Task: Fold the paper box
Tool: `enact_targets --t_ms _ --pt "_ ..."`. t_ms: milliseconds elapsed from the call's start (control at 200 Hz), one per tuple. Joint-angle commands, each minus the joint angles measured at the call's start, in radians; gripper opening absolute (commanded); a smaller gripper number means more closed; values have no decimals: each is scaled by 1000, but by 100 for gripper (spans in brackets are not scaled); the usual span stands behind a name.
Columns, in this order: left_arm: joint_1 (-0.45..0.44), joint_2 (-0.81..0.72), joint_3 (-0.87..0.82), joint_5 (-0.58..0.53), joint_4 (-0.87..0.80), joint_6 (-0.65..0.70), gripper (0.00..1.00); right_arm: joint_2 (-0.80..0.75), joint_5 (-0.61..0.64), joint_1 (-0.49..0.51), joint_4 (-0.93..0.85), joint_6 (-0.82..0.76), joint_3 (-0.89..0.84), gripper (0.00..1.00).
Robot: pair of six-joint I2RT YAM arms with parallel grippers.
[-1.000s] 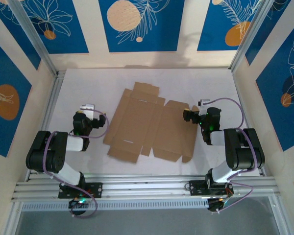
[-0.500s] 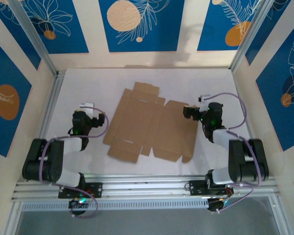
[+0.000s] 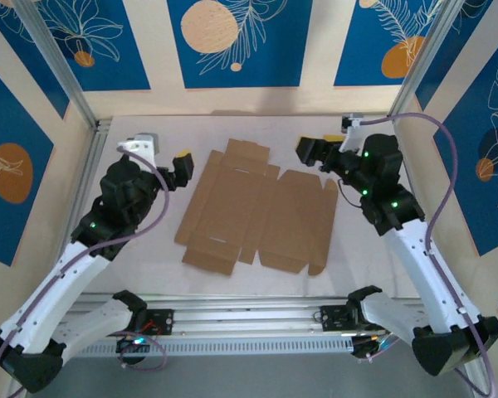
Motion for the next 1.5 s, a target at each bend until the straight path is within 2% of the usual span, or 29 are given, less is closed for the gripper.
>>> enact_targets --t_ms 0,35,85,125,190,220,275,345,390,430,505,560,650,740,900,1015,1156,1291,1496 --pt "34 11 -68 163 -232 -304 100 152 -15 67 -338 42 77 90" --pt "32 32 -89 253 -217 -356 100 190 44 85 -362 65 76 94" --pt "23 76 -131 370 -177 -431 100 246 -15 81 -359 58 59 89" --pt "2 107 -181 421 -120 -484 96 295 -57 84 -346 33 46 74" --pt "-50 157 -266 464 16 -547 88 405 -67 83 -371 -3 81 61" --pt "-75 181 -288 464 54 -550 82 462 -69 82 -383 -28 110 50" --pt "-106 232 -302 446 67 -551 59 562 -49 82 -419 -57 177 34" --pt "-113 301 -336 477 126 -570 30 696 -57 87 -451 -87 275 20" --pt "-114 346 -355 489 151 -588 11 763 -60 91 -470 -94 332 16" --pt "-115 384 -365 499 168 -599 0 811 -65 92 -475 -101 368 13" --pt "-114 445 -358 498 160 -605 0 879 -38 90 -467 -103 402 3" --pt "-113 485 -333 458 104 -601 0 918 1 91 -471 -115 413 0" --pt "-105 541 -292 380 9 -591 0 952 75 86 -486 -112 409 0" --pt "-84 611 -235 325 -71 -595 0 959 89 71 -484 -93 374 0" --pt "-55 751 -143 299 -80 -598 0 979 92 25 -488 -59 305 0" --pt "-43 812 -96 282 -46 -594 0 933 116 40 -484 -30 217 0" --pt "-33 899 25 219 -108 -560 0 878 95 25 -476 8 124 0" --pt "-19 941 94 186 -125 -547 0 867 58 29 -476 37 71 4" --pt "31 1018 194 179 -134 -497 0 878 -62 148 -455 77 59 8"
